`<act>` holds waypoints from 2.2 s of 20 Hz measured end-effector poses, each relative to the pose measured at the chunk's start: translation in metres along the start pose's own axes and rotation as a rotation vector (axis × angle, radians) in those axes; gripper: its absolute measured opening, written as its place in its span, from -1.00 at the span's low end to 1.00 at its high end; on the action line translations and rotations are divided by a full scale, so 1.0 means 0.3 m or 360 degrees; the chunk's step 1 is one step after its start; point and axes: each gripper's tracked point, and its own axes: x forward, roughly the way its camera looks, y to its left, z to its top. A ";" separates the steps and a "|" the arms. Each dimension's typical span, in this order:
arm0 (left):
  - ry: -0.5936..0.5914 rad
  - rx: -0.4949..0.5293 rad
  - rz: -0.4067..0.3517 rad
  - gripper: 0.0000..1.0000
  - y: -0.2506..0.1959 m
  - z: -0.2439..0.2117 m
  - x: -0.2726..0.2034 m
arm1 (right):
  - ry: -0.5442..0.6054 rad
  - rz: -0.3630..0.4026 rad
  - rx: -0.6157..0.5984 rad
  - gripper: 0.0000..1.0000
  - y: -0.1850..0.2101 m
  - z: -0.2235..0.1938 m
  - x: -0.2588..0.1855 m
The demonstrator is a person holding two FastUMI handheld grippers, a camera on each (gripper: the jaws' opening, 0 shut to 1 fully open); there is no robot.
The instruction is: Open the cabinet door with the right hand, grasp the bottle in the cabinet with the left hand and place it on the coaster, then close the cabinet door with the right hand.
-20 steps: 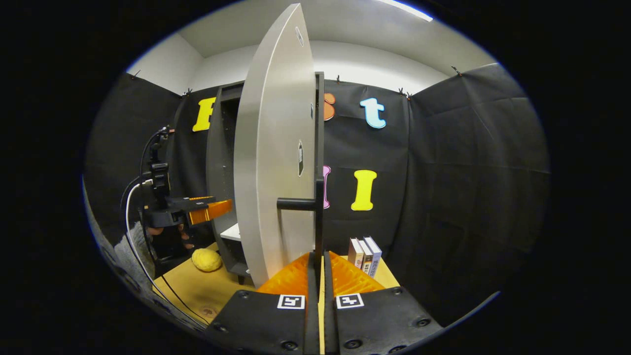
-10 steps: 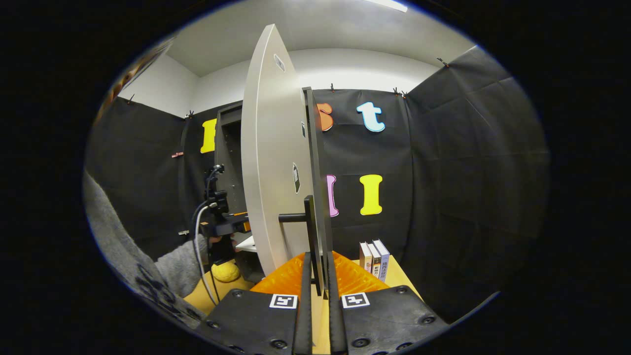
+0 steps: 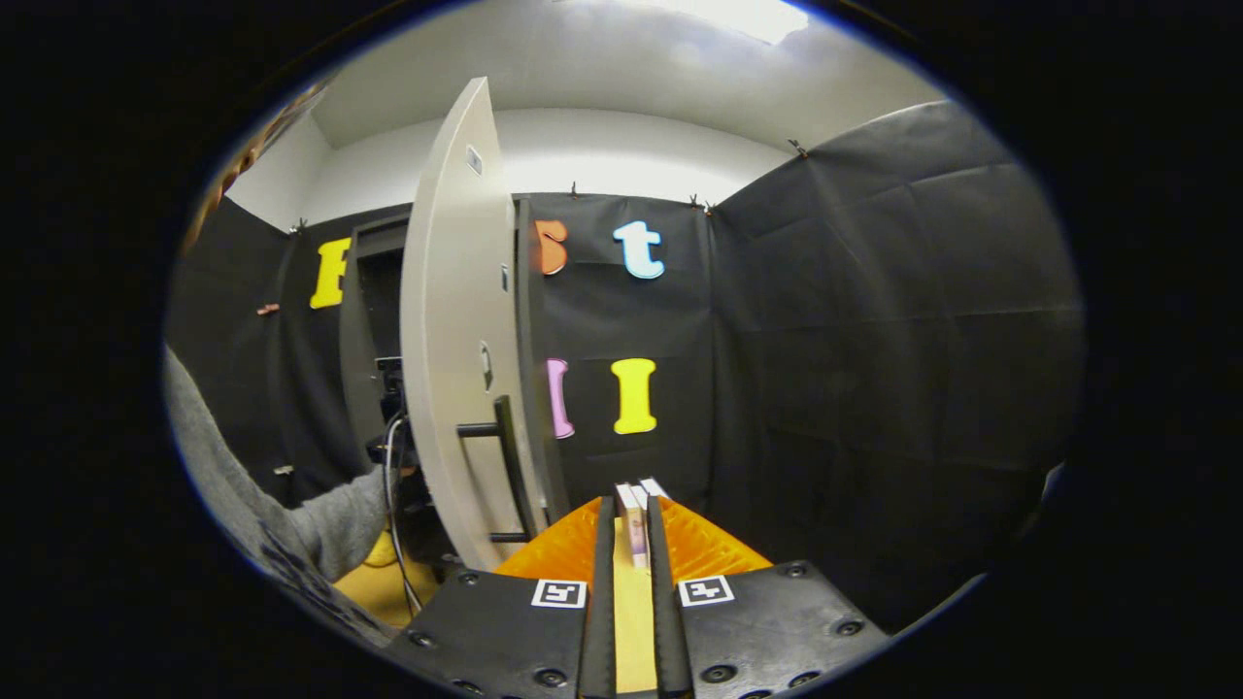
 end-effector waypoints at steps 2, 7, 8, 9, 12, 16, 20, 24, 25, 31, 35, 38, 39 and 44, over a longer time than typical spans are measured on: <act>0.0044 -0.0030 -0.0001 0.72 0.014 -0.032 0.049 | 0.0016 -0.0070 -0.0022 -0.61 -0.024 -0.008 -0.003; 0.0063 0.0019 0.0009 0.78 0.035 -0.058 0.121 | 0.0010 -0.0070 0.0007 -0.39 -0.021 0.005 0.035; 0.0067 0.0020 0.0005 0.78 0.034 -0.061 0.134 | 0.0012 -0.0070 0.0005 -0.39 -0.024 0.004 0.045; 0.0071 0.0019 0.0015 0.78 0.038 -0.065 0.149 | 0.0027 -0.0075 -0.0001 -0.39 -0.029 -0.002 0.052; 0.0051 0.0000 0.0038 0.74 0.048 -0.066 0.188 | 0.0048 -0.0072 -0.0013 -0.39 -0.027 -0.004 0.066; 0.0032 -0.0128 0.0000 0.53 0.035 -0.042 0.159 | 0.0059 -0.0004 0.0002 -0.39 -0.021 -0.006 0.063; -0.0029 -0.0105 0.0021 0.51 0.045 0.044 0.074 | 0.0062 0.0054 0.0018 -0.39 -0.052 -0.020 0.077; -0.0076 -0.0119 -0.0013 0.49 0.004 0.125 -0.132 | 0.0044 0.0148 -0.0012 -0.31 -0.052 -0.024 0.089; -0.0074 -0.0138 -0.0029 0.50 -0.006 0.129 -0.190 | 0.0049 0.0151 -0.0041 -0.28 -0.048 -0.029 0.092; -0.0048 -0.0144 -0.0085 0.49 0.036 0.120 -0.561 | -0.0073 0.0190 -0.0193 0.14 0.078 0.018 -0.002; -0.0019 -0.0043 -0.0080 0.48 0.110 0.075 -0.829 | -0.0174 0.0165 -0.0134 0.52 0.205 0.074 -0.114; -0.0004 -0.0008 -0.0076 0.48 0.168 0.027 -1.010 | -0.0252 0.0172 -0.0133 0.85 0.301 0.098 -0.212; 0.0015 -0.0011 -0.0075 0.48 0.186 -0.008 -1.064 | -0.0278 0.0181 -0.0101 0.86 0.342 0.110 -0.242; 0.0088 -0.0038 -0.0088 0.49 0.232 -0.227 -1.296 | -0.0361 0.0171 -0.0015 0.93 0.452 0.104 -0.281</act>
